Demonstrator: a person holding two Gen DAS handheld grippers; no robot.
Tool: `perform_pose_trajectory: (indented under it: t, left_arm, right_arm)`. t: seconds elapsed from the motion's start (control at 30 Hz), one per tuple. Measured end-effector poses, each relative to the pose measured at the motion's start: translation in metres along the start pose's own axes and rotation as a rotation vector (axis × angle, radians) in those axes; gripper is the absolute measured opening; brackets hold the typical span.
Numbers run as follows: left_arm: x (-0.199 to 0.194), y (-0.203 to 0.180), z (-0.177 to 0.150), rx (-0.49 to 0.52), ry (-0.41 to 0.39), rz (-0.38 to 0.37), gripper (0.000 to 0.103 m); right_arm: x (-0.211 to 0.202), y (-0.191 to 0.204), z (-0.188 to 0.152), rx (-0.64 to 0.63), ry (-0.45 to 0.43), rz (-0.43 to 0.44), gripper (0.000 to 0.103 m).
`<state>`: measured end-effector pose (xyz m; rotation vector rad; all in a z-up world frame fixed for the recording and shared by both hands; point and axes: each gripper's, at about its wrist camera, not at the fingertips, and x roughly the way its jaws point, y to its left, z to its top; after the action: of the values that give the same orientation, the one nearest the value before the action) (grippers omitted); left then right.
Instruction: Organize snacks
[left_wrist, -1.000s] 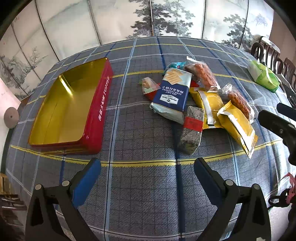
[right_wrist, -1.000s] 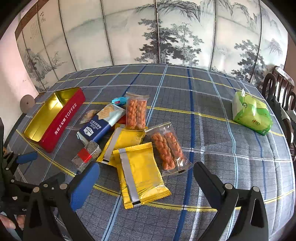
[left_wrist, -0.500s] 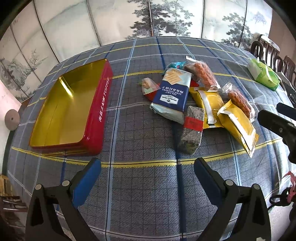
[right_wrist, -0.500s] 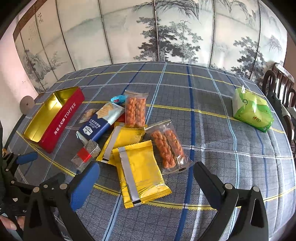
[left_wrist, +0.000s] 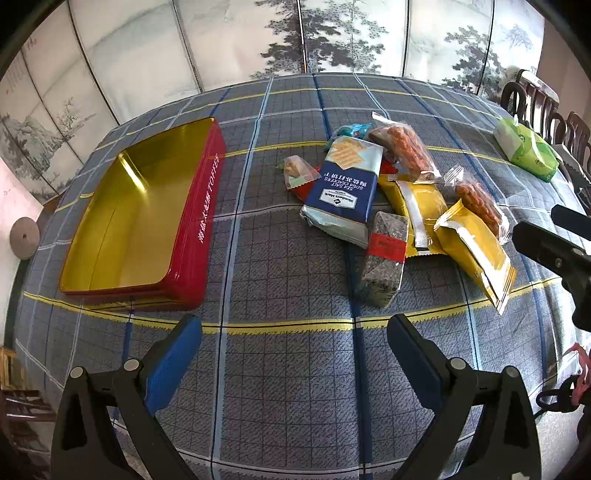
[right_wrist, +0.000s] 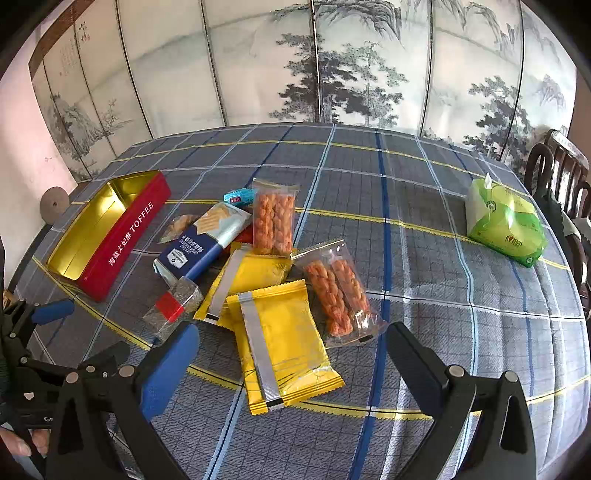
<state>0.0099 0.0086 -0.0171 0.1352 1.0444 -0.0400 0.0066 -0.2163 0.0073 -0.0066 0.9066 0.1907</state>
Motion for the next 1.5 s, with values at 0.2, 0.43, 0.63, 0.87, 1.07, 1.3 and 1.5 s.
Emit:
perform_pose_trajectory:
  t: [0.2,0.43,0.63,0.87,1.07,1.3,1.5]
  left_arm:
    - [0.000,-0.001,0.001,0.000,-0.002,0.007,0.100]
    - [0.000,0.000,0.001,0.000,-0.004,0.008,0.100]
    - [-0.001,0.000,0.001,0.001,-0.004,0.006,0.100]
    - [0.000,0.000,0.001,0.004,-0.002,0.004,0.100]
    - [-0.001,0.000,0.001,0.007,-0.001,0.005,0.100]
    - [0.000,-0.001,0.000,0.010,0.001,0.004,0.100]
    - [0.000,-0.002,0.000,0.010,0.001,0.002,0.100]
  right_arm:
    - [0.001,-0.001,-0.001,0.001,0.003,0.002,0.103]
    - [0.003,-0.001,-0.002,-0.008,0.007,0.002,0.103]
    - [0.003,-0.001,-0.001,-0.011,0.007,0.002,0.103]
    - [0.003,-0.003,0.000,-0.013,0.007,-0.004,0.103]
    - [0.003,-0.007,0.001,-0.014,0.010,-0.008,0.103]
    - [0.005,-0.008,0.001,-0.020,0.013,-0.015,0.103]
    - [0.009,-0.016,0.001,-0.034,0.015,-0.025,0.103]
